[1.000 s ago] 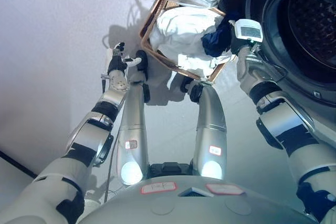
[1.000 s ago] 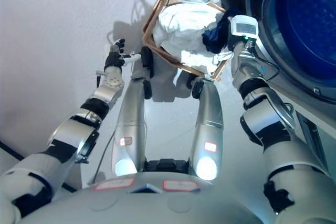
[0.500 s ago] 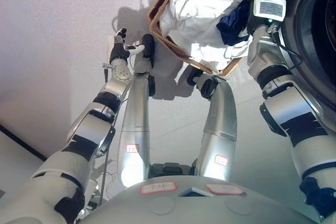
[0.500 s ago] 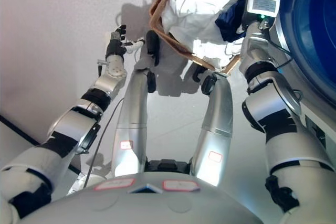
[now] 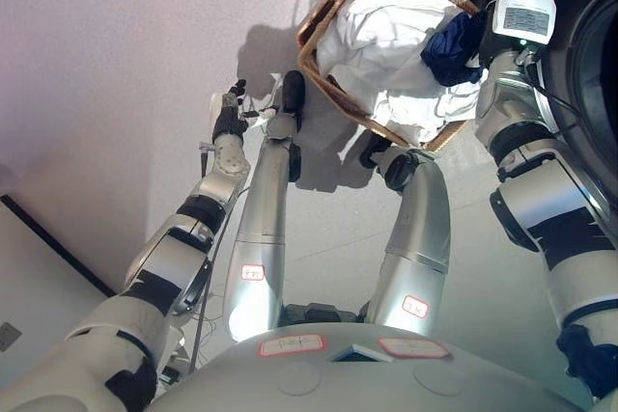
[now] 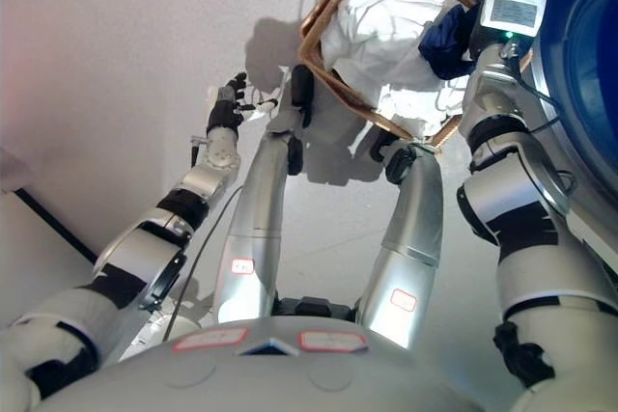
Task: Put the clothes in the basket into the washing machine.
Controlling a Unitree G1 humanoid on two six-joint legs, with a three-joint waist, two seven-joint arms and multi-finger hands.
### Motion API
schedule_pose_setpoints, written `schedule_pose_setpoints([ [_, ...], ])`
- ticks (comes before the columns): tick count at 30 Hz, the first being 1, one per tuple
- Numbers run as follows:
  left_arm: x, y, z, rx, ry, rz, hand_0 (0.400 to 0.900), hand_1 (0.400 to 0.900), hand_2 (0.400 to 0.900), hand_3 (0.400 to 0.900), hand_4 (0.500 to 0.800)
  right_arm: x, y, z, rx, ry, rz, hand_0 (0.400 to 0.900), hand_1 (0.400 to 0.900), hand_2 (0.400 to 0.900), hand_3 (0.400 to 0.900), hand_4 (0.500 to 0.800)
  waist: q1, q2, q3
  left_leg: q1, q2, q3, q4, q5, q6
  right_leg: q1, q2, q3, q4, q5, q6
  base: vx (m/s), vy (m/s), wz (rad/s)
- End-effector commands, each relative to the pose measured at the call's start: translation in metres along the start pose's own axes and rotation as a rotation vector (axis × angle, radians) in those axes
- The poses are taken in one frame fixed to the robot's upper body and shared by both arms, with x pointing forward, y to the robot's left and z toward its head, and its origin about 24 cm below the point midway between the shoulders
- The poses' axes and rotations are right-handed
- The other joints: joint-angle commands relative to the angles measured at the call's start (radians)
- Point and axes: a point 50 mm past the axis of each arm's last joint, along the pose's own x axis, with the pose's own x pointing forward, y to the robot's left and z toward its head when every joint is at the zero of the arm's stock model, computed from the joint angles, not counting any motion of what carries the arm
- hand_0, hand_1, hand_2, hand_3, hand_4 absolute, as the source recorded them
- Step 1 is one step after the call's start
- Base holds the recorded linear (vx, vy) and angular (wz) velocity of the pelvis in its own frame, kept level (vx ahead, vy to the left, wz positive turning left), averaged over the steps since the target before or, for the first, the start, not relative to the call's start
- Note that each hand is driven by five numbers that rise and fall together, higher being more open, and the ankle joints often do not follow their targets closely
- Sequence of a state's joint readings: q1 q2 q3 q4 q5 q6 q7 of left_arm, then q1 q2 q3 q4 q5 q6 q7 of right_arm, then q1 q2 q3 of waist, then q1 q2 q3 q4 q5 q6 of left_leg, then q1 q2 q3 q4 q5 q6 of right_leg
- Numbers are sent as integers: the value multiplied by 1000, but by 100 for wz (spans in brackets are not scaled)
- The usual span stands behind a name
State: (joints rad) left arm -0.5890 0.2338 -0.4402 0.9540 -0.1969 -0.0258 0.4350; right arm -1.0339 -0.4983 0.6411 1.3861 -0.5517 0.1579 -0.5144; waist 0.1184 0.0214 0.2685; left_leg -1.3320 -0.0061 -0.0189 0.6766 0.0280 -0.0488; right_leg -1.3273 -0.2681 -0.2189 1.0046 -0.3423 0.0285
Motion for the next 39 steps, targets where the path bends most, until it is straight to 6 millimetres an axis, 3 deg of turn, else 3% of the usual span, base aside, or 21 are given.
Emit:
schedule_pose_setpoints([
  [1,-8,4,-29,1,63,28,900,900,900,900,800,-1,0,-23,-47,60,-29,400,400,400,400,500,-10,22,-79,29,-46,35,91,-162,37,-2,71,60,-65,142,20,-17,-8,-9],
  [12,0,15,-26,2,94,68,900,900,900,900,800,-4,5,-16,19,66,-35,400,400,400,400,500,-40,21,-72,96,-23,43,31,-142,32,64,98,72,-139,181,21,-27,-2,-11],
  [15,2,20,-27,12,111,85,900,900,900,900,800,-7,10,-19,142,126,-31,400,400,400,400,500,-52,23,-67,155,-11,51,-33,-121,26,123,110,74,-210,207,23,-25,-4,-19],
  [16,4,25,-27,16,121,103,900,900,900,900,800,-10,14,-21,255,176,-29,400,400,400,400,500,-65,27,-65,196,-2,58,-76,-108,22,161,121,77,-259,226,25,-19,-6,-22],
  [23,11,44,-27,18,148,148,900,900,900,900,800,-20,27,-10,583,222,-6,400,400,400,400,500,-111,23,-46,351,28,88,-183,-85,15,307,158,104,-411,281,34,-7,12,-33],
  [27,8,55,-41,25,190,160,900,900,900,900,800,-31,40,-15,795,290,5,400,400,400,400,500,-148,17,-44,506,41,117,-267,-68,9,456,186,129,-540,324,42,-5,0,-34],
  [28,-12,60,-76,-188,250,163,900,900,900,900,800,-34,39,-30,842,320,-12,400,400,400,400,500,-133,24,-33,517,30,124,-285,-31,18,474,183,122,-571,359,34,18,-16,-19],
  [30,-22,49,-84,-183,251,106,900,900,900,900,800,-40,43,-33,899,337,-31,400,400,400,400,500,-135,33,-34,557,32,120,-300,-53,11,514,190,129,-585,340,42,6,-24,-1],
  [31,-28,56,20,49,-455,114,900,900,900,900,800,-61,67,-37,975,441,-37,400,400,400,400,500,-122,42,-16,595,26,120,-335,-12,13,555,185,119,-629,368,37,39,-39,-17],
  [32,-103,83,-207,128,771,205,900,900,900,900,800,-57,67,-51,1019,468,-16,400,400,400,400,500,-116,34,-33,640,29,131,-356,-36,10,598,200,134,-650,351,47,-39,-30,-32],
  [33,-54,56,-148,87,503,153,900,900,900,900,800,-59,66,-33,1099,439,-32,400,400,400,400,500,-145,27,-30,654,28,150,-380,-2,13,605,199,140,-677,386,42,44,-26,-26],
  [34,-42,49,-92,-38,136,111,900,900,900,900,800,-67,69,-47,1124,481,-46,400,400,400,400,500,-130,38,-23,678,17,145,-399,-1,14,628,194,135,-688,387,44,-65,-26,-4],
  [35,-58,59,-127,50,258,99,900,900,900,900,800,-65,66,-67,1146,542,-96,400,400,400,400,500,-119,50,-28,693,14,146,-412,10,14,649,192,132,-708,391,43,11,-31,6],
  [36,-53,50,-124,61,291,99,900,900,900,900,800,-61,58,-65,1173,524,-136,400,400,400,400,500,-124,54,-27,715,13,154,-425,12,11,669,194,135,-722,395,45,-1,-14,5],
  [37,-70,53,-139,30,299,88,900,900,900,900,800,-60,56,-77,1212,569,-145,400,400,400,400,500,-110,67,-24,731,6,154,-439,18,10,684,189,136,-735,397,46,0,0,0],
  [38,-71,53,-140,31,301,87,900,900,900,900,800,-60,57,-78,1211,570,-143,400,400,400,400,500,-110,67,-25,734,6,154,-442,19,10,687,189,136,-737,397,46,0,0,0],
  [39,-74,39,-142,-6,333,34,900,900,900,900,800,-56,50,-87,1251,609,-200,400,400,400,400,500,-107,84,-22,756,4,164,-461,27,6,708,188,137,-758,400,49,-30,10,-7],
])
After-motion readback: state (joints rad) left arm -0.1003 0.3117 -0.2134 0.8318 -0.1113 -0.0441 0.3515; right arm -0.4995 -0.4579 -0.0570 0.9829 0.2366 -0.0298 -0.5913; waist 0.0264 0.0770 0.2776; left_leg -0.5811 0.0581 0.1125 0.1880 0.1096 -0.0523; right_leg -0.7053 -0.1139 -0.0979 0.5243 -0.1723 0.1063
